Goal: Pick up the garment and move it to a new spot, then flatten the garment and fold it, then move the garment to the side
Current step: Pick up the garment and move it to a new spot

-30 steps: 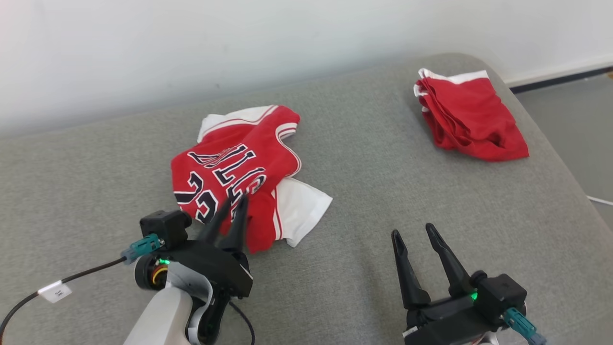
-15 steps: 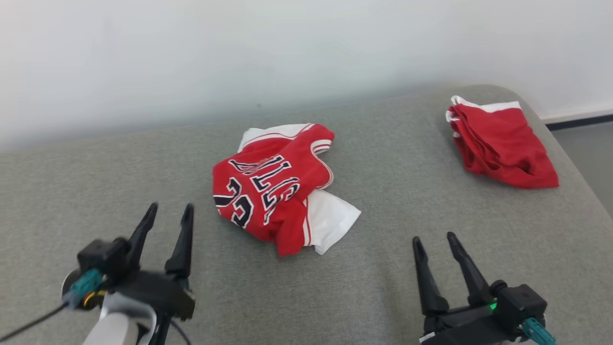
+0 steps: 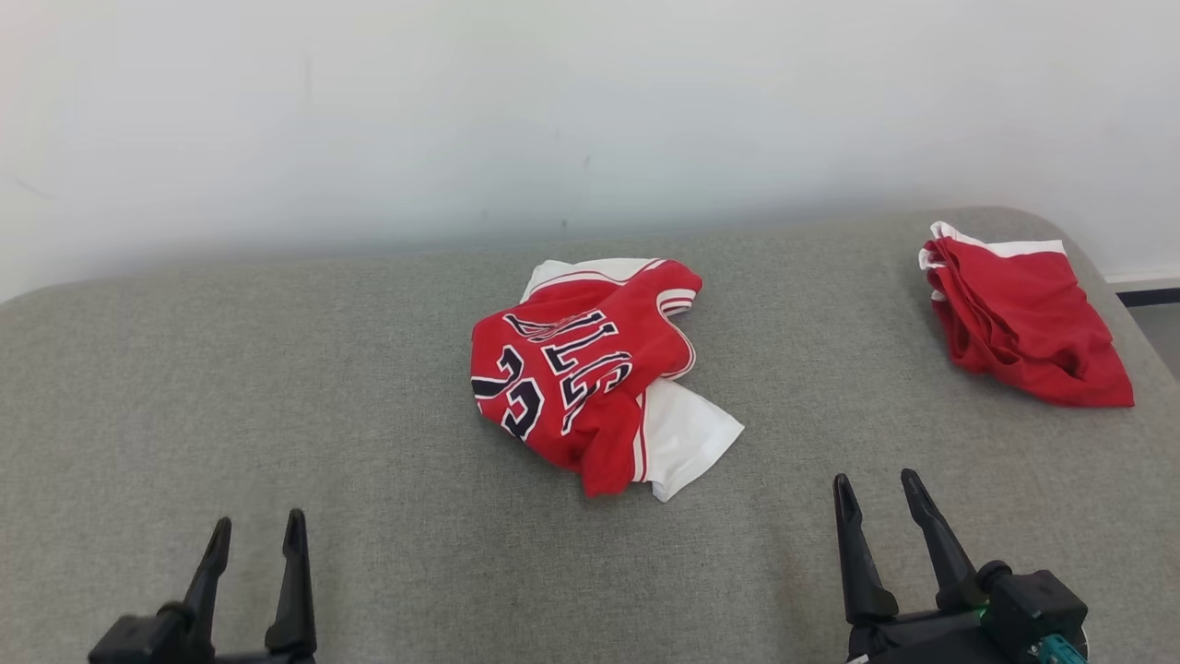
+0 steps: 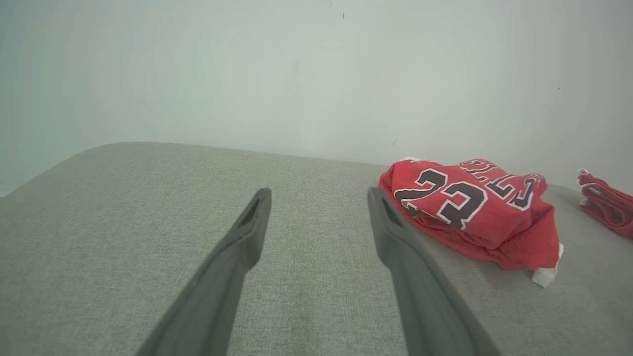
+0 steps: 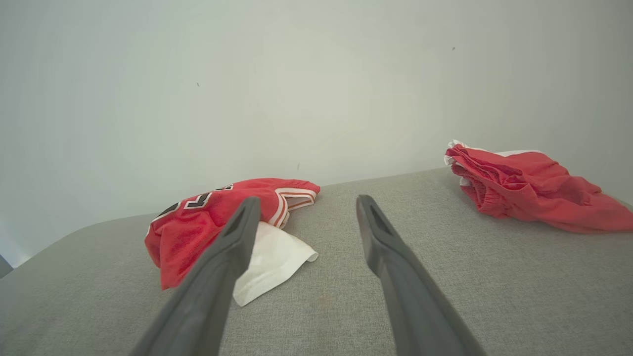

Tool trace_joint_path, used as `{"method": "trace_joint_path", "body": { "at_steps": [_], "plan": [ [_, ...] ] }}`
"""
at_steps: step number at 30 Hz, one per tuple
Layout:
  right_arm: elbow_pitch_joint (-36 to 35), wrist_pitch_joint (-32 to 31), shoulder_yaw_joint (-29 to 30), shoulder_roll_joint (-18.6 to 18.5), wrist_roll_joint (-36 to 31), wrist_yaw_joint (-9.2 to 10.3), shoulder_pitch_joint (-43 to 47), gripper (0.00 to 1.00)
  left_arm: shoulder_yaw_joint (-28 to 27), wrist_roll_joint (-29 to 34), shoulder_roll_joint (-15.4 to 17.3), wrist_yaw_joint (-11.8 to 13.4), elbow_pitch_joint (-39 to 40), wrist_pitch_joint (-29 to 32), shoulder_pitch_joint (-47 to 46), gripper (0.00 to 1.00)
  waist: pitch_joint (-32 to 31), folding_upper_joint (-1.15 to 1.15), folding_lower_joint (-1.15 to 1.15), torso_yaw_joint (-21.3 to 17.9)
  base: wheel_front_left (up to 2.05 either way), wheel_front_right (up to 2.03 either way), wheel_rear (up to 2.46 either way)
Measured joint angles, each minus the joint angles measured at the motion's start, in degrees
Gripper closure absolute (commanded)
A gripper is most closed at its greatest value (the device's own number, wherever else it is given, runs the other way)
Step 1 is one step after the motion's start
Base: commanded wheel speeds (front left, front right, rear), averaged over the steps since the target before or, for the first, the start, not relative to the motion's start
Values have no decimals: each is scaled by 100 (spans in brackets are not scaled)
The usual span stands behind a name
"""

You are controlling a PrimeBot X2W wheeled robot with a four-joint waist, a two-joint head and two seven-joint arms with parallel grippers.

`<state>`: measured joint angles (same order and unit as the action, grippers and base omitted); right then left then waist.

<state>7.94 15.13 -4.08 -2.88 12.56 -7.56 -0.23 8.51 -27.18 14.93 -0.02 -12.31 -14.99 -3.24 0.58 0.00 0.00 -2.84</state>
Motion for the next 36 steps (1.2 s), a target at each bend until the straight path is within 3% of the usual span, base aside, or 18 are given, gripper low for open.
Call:
{"method": "trace_joint_path", "body": {
  "at_steps": [9,16,36],
  "plan": [
    [37,0,51,-1,-82,1,109,0,-928,802,-748,-233,538,-5,714,0,-53,0,0,92,0,0,0],
    [82,0,76,-1,-103,0,157,0,-1148,1226,-1033,-475,627,-5,937,0,-46,0,0,106,0,0,0],
    [218,0,10,-1,-143,1,209,0,-1344,1537,-1195,-706,621,-5,1011,0,-25,0,0,134,0,0,0]
  ]
}}
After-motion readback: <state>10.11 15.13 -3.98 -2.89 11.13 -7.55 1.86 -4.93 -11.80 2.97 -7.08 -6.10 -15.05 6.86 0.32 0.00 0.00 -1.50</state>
